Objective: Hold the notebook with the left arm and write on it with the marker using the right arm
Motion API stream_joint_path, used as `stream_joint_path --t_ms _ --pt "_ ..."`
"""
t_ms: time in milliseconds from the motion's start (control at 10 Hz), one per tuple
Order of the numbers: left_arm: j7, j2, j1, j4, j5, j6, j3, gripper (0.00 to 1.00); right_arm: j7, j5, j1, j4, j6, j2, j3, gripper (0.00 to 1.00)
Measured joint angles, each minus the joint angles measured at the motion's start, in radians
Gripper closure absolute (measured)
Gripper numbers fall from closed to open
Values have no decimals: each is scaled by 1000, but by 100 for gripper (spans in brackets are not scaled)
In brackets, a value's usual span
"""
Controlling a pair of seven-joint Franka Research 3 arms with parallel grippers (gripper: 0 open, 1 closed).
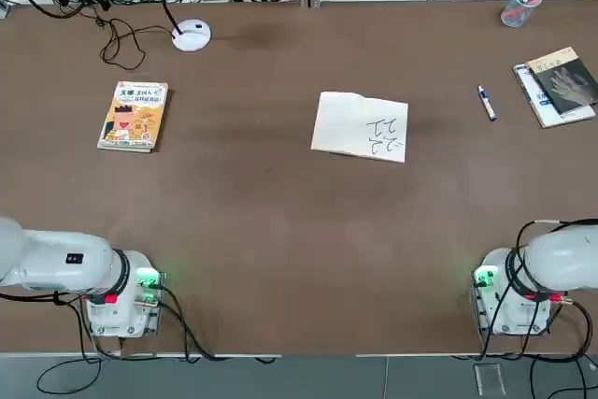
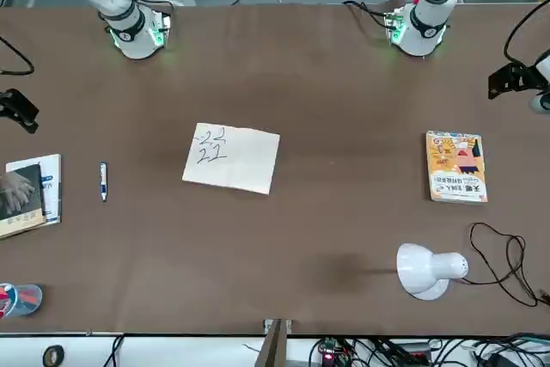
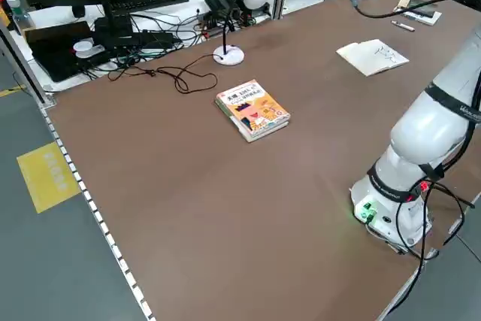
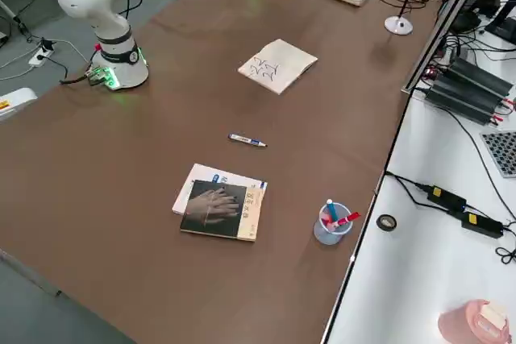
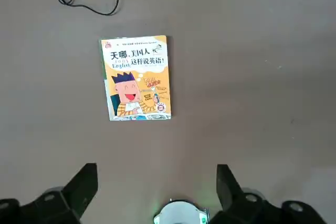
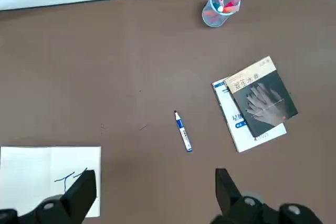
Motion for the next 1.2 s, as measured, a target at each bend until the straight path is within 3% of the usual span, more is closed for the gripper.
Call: stream_joint_path --t_ms 1200 --pt "0 -17 0 1 -1 -44 0 0 1 0 4 2 5 0 5 0"
